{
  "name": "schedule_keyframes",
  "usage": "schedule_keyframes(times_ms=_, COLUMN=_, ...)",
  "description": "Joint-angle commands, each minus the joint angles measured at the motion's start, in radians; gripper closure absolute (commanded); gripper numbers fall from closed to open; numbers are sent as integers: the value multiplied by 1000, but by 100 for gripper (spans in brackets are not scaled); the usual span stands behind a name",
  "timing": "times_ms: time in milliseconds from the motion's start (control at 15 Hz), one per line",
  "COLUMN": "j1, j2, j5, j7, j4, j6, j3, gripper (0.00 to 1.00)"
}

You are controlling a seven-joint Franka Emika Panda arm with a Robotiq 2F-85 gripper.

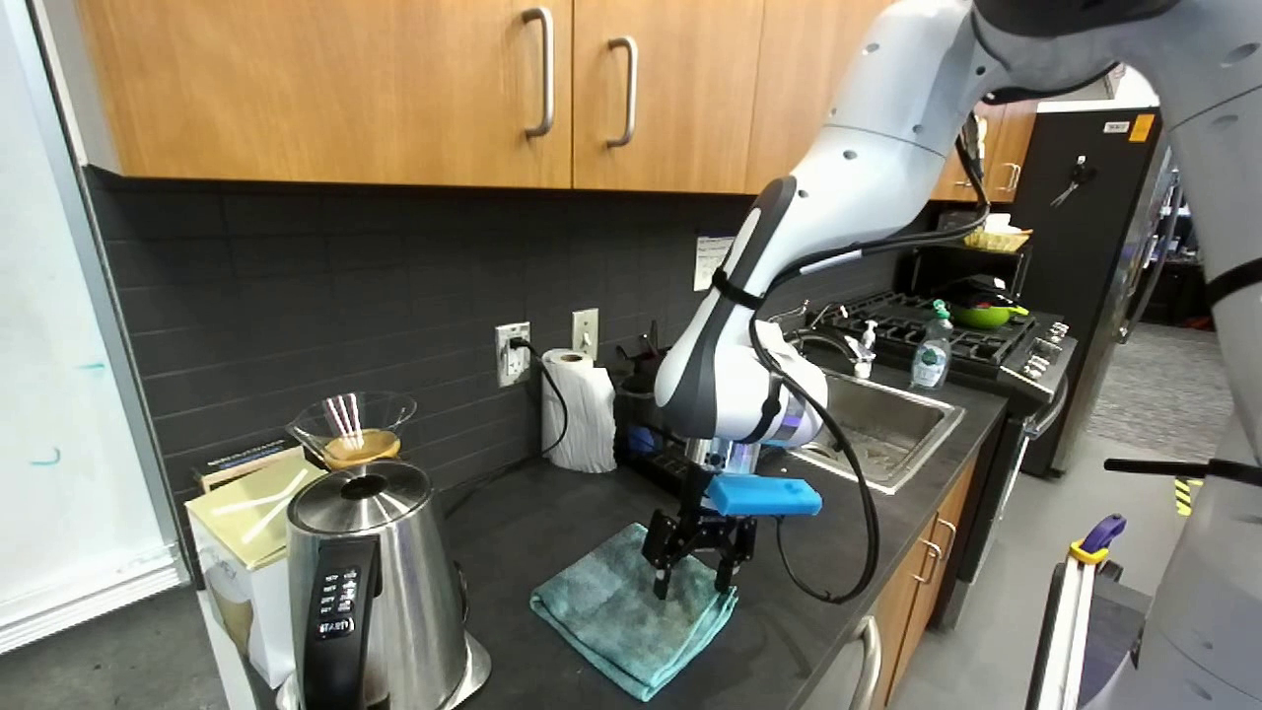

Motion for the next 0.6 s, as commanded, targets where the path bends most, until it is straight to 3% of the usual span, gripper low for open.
schedule_keyframes(times_ms=0, j1=-18, j2=-4, j5=19, j7=-12, j4=-10, j6=4, j3=7, gripper=0)
schedule_keyframes(times_ms=533, j1=-54, j2=-8, j5=27, j7=-15, j4=-23, j6=10, j3=11, gripper=0)
